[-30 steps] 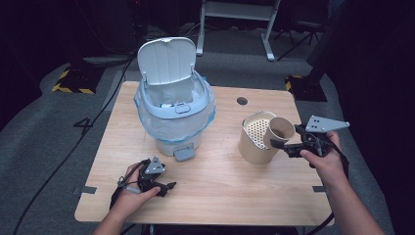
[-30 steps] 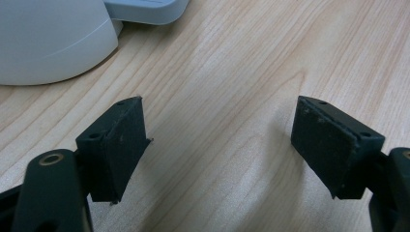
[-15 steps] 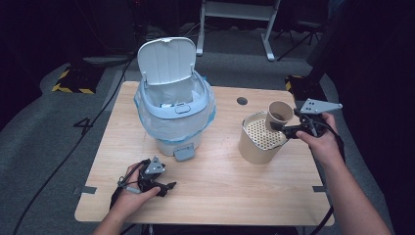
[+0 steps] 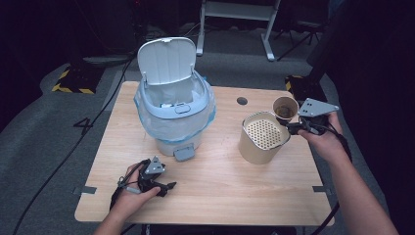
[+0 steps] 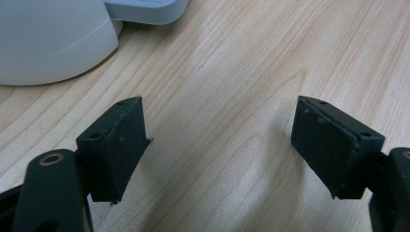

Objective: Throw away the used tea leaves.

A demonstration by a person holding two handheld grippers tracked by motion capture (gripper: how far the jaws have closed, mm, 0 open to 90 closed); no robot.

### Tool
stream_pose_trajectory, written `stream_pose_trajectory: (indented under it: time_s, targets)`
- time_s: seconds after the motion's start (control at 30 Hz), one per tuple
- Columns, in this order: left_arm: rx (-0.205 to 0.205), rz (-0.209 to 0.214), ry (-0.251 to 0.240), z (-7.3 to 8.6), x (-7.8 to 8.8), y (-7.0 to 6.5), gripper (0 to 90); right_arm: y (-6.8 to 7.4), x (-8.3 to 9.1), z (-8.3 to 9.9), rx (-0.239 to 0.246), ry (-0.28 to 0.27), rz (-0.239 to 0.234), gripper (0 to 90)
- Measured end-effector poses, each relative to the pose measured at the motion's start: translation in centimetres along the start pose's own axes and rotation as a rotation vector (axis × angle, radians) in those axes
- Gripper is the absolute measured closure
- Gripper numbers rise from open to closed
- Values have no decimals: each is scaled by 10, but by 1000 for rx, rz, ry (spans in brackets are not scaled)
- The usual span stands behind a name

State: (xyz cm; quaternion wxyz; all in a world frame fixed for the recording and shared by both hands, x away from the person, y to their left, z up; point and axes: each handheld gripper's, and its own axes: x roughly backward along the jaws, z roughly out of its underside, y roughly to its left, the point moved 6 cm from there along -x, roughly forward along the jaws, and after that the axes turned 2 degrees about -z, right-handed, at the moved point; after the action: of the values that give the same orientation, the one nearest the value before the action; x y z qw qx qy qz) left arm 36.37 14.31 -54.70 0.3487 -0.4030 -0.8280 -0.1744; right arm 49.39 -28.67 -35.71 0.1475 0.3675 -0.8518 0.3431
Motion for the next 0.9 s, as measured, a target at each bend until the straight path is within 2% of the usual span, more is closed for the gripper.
stream_pose_trajectory:
  time_s: [0.07, 0.1, 0.2, 0.23, 0.27, 0.3, 0.33, 0.37, 0.4, 0.43, 0.47, 0.5, 0.53, 0.57, 0.6, 0.63, 0.67, 0.7, 0.73, 0.77, 0.8, 0.87, 0.9]
  targets:
    - [0, 0, 0, 0, 0, 0, 206, 0, 0, 0, 16, 8, 11, 310]
    - [0, 0, 0, 0, 0, 0, 205, -1, 0, -1, 52, 24, 28, 313]
    - [0, 0, 0, 0, 0, 0, 206, -1, -1, -2, 213, 92, 109, 322]
    - [0, 1, 0, 0, 0, 0, 206, 2, -2, -2, 302, 128, 135, 324]
    - [0, 0, 0, 0, 0, 0, 206, 2, -2, -2, 302, 128, 135, 324]
    - [0, 1, -1, 0, 0, 0, 206, 3, -3, -2, 376, 159, 153, 326]
    - [1, 1, -1, 0, 0, 0, 206, 3, -3, -2, 426, 180, 167, 327]
    - [0, 1, 0, 0, 0, 0, 205, 4, -4, -1, 458, 198, 180, 327]
    - [0, 1, 0, 0, 0, 0, 205, 4, -4, -1, 458, 198, 180, 327]
    - [0, 0, 0, 0, 0, 0, 205, 6, -5, -1, 539, 240, 219, 330]
    - [0, 0, 0, 0, 0, 0, 205, 6, -5, -1, 539, 240, 219, 330]
    - [1, 1, -1, 0, 0, 0, 206, 7, -5, -2, 632, 283, 259, 333]
    - [1, 1, -1, 0, 0, 0, 205, 7, -5, -2, 632, 283, 259, 333]
    - [0, 1, 0, 0, 0, 0, 205, 8, -6, -2, 674, 300, 278, 333]
    - [0, 1, -1, 0, 0, 0, 205, 11, -8, -2, 754, 332, 315, 334]
    - [0, 1, -1, 0, 0, 0, 205, 11, -8, -2, 754, 332, 315, 334]
    - [0, 0, 0, 0, 0, 0, 205, 13, -9, -2, 786, 348, 331, 335]
    - [0, 0, 0, 0, 0, 0, 205, 16, -11, -1, 878, 391, 373, 335]
    - [0, 0, 0, 0, 0, 0, 206, 16, -11, -1, 878, 391, 373, 335]
    - [0, 0, 0, 0, 0, 0, 206, 17, -11, -1, 908, 412, 386, 336]
    - [0, 0, 0, 0, 0, 0, 206, 18, -12, -2, 974, 433, 421, 336]
    - [0, 0, 0, 0, 0, 0, 206, 18, -13, -3, 990, 435, 430, 336]
    - [0, 0, 0, 0, 0, 0, 206, 19, -13, -4, 1051, 454, 447, 336]
